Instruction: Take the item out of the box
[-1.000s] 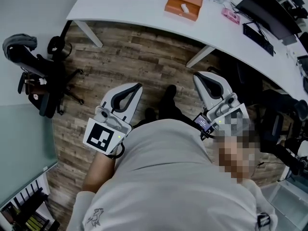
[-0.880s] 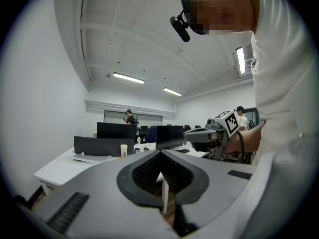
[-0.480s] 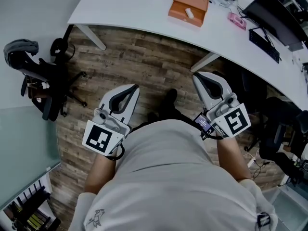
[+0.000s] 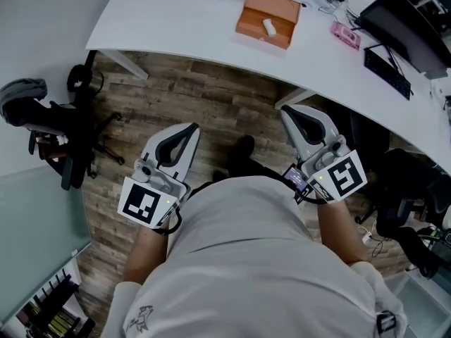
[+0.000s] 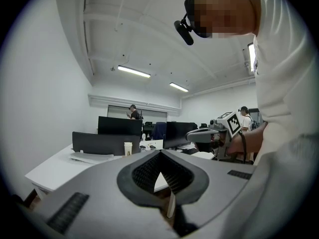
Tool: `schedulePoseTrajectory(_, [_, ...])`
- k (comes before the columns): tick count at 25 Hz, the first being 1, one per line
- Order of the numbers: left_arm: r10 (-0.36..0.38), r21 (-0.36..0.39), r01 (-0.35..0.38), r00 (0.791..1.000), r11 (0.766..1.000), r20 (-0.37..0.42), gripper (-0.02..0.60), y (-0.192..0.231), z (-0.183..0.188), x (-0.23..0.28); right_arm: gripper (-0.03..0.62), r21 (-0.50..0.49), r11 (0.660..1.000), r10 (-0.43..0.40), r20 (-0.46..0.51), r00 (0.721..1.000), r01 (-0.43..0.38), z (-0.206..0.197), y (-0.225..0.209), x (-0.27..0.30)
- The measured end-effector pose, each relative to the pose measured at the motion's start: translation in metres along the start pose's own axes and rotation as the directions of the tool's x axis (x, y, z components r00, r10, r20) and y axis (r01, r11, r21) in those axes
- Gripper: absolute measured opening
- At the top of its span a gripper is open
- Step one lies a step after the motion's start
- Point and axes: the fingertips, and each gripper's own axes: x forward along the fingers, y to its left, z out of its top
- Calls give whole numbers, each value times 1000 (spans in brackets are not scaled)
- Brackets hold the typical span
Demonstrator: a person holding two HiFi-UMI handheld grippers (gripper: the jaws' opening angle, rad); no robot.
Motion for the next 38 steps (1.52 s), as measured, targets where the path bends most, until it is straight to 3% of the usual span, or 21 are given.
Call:
schedulePoseTrajectory(8, [-21, 17, 22, 999, 1000, -24, -3, 6, 8, 87, 3, 30, 999, -37, 19, 999, 36, -5, -86, -13])
schedulePoseTrajectory(12, [-33, 21, 33, 999, 999, -31, -3, -6, 13, 117, 3, 11, 1000, -8, 24, 1000, 8, -5, -103, -16])
schedulePoseTrajectory(21, [-144, 55, 146, 989, 988, -43, -3, -27, 23, 169, 3, 15, 997, -77, 60, 995, 76, 7, -141, -34])
schedulePoseTrajectory(28, [-197, 45, 199, 980, 979, -43, -3, -15, 21, 201, 3, 32, 983, -180, 33, 983, 179, -1, -175, -39])
schedulePoseTrajectory(38, [-268, 27, 270, 962, 962, -51, -3, 11, 23, 253, 3, 46, 968, -245, -1, 970, 245, -5, -221, -21])
